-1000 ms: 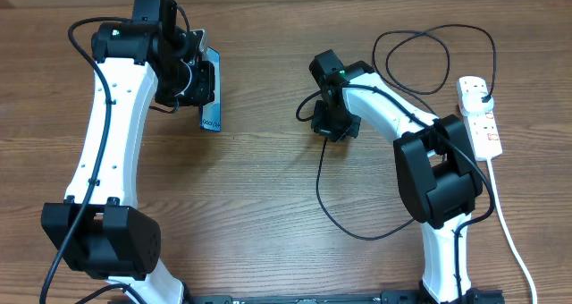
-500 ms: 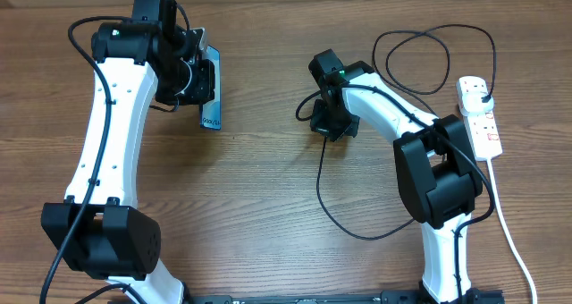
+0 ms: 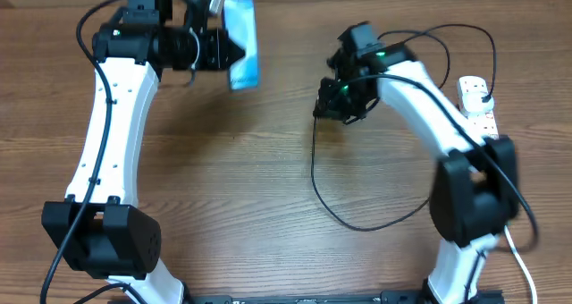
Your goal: Plug charger to phone and switch on socket
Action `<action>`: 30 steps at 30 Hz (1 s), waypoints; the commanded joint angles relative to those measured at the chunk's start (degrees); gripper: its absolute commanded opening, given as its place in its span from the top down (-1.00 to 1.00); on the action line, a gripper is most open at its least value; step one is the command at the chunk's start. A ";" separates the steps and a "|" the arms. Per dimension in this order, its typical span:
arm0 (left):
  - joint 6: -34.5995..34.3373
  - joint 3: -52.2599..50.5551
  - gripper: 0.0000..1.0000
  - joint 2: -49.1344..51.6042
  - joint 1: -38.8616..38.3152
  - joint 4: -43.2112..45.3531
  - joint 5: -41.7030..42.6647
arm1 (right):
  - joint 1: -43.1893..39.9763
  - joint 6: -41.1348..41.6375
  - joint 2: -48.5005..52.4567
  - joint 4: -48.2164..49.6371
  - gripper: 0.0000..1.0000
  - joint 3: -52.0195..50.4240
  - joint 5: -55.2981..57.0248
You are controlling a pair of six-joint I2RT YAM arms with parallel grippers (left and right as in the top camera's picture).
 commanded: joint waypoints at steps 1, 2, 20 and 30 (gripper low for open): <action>-9.20 0.90 0.92 -0.39 0.74 10.14 17.59 | 1.60 -4.39 -9.20 -2.10 0.92 2.03 -5.88; -11.67 0.90 0.92 -0.39 0.74 13.97 20.17 | 2.40 -4.39 -11.21 -2.54 0.92 2.03 -5.88; -1.77 0.87 0.92 -0.39 0.24 -10.12 -16.52 | 10.91 12.33 -19.41 -4.28 -0.59 2.45 18.10; -2.43 0.79 0.91 -0.39 0.22 -12.98 -21.44 | 6.51 5.25 7.96 -23.45 -0.66 36.74 18.18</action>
